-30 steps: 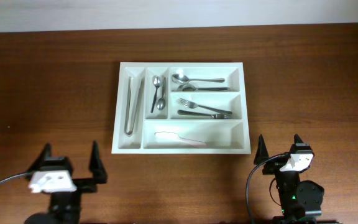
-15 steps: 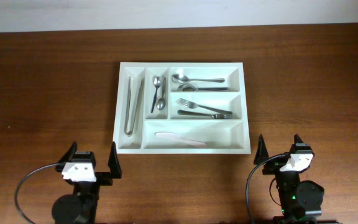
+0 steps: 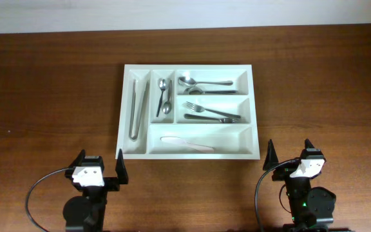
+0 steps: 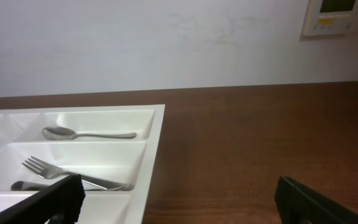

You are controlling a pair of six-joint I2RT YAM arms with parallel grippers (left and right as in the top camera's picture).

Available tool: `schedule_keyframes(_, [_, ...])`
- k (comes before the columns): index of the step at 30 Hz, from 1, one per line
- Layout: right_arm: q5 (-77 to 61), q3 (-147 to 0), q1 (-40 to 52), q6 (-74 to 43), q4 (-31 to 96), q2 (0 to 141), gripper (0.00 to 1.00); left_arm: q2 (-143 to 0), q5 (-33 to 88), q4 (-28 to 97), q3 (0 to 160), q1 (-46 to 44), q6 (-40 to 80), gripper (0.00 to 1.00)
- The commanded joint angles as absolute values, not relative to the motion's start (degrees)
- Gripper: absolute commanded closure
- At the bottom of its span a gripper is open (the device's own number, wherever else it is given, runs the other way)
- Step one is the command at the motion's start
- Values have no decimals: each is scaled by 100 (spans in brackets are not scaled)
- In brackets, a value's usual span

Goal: Pack container

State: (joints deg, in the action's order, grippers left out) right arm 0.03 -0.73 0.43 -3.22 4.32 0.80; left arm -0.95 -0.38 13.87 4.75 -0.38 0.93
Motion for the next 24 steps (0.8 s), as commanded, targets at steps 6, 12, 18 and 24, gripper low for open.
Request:
schedule_keyframes(6, [71,-32,69,-368,458,25,1,-30,27,1253,388,268,84,1])
schedule_keyframes(12, [69,-32,69,-368,458,25,1,-30,25,1256,388,244,84,1])
schedule_keyframes(18, [69,-32,69,-368,458,25,1,-30,25,1256,388,32,84,1])
schedule_keyframes(24, [71,-32,69,-368,458,25,1,-30,25,1258,388,16,84,1])
